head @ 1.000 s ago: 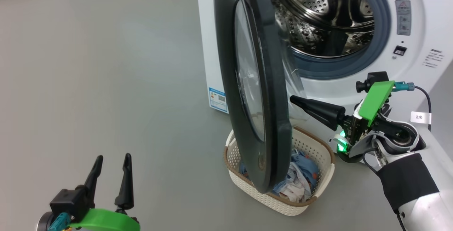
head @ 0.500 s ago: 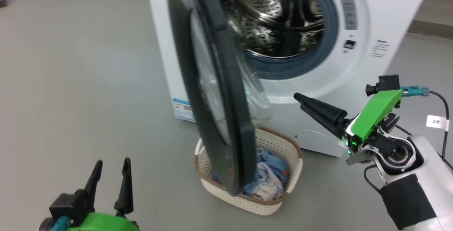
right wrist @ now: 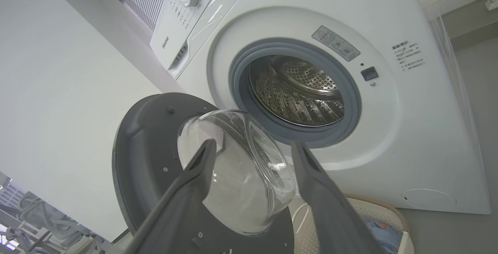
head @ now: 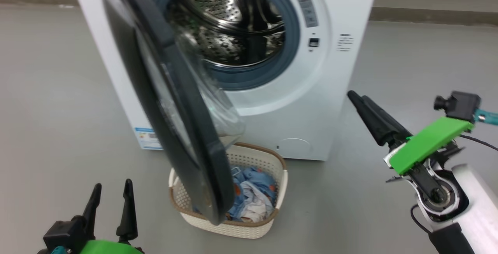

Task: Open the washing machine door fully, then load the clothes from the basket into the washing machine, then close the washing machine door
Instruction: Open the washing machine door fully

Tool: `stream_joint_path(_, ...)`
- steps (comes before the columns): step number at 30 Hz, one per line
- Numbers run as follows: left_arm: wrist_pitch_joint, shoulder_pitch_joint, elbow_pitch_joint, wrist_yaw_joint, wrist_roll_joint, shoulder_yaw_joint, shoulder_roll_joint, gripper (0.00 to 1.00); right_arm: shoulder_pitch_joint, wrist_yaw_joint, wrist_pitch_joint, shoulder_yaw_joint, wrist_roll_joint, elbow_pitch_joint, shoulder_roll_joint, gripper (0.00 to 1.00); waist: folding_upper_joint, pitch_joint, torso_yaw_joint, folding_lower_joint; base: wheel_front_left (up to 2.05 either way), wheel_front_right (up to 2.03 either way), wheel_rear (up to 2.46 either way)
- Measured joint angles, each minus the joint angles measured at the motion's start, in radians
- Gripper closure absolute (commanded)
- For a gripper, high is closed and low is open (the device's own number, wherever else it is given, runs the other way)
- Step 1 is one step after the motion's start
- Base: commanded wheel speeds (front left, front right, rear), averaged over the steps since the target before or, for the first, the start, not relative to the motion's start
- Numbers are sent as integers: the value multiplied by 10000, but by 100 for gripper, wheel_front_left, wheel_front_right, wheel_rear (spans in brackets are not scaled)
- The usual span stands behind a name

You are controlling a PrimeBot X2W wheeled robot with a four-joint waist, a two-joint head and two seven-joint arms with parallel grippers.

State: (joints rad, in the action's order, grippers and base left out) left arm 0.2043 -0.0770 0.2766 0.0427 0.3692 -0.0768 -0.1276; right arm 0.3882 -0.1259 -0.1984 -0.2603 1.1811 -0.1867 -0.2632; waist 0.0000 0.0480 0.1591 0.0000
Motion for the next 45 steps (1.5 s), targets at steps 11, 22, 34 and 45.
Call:
stream_joint_path(11, 173, 17, -58, -130, 98, 173, -44, 0, -1353, 0, 3147, 23, -2842, -198, -573, 0, 0, 68, -959, 0, 0, 0, 0)
stream_joint_path(22, 247, 235, -117, -174, 171, 153, -48, 0, -2450, -2, 4215, 284, -5287, -1030, -533, 0, 0, 138, -1270, 0, 0, 0, 0)
stream_joint_path(34, 261, 235, -142, -219, 171, 73, -100, 0, -2588, -2, 4418, 382, -6261, -1507, -201, 0, 0, 130, -1356, 0, 0, 0, 0)
stream_joint_path(45, 263, 234, -140, -261, 171, -115, -100, 0, -2590, -2, 4466, 426, -6374, -1808, -121, 0, 0, 196, -1323, 0, 0, 0, 0)
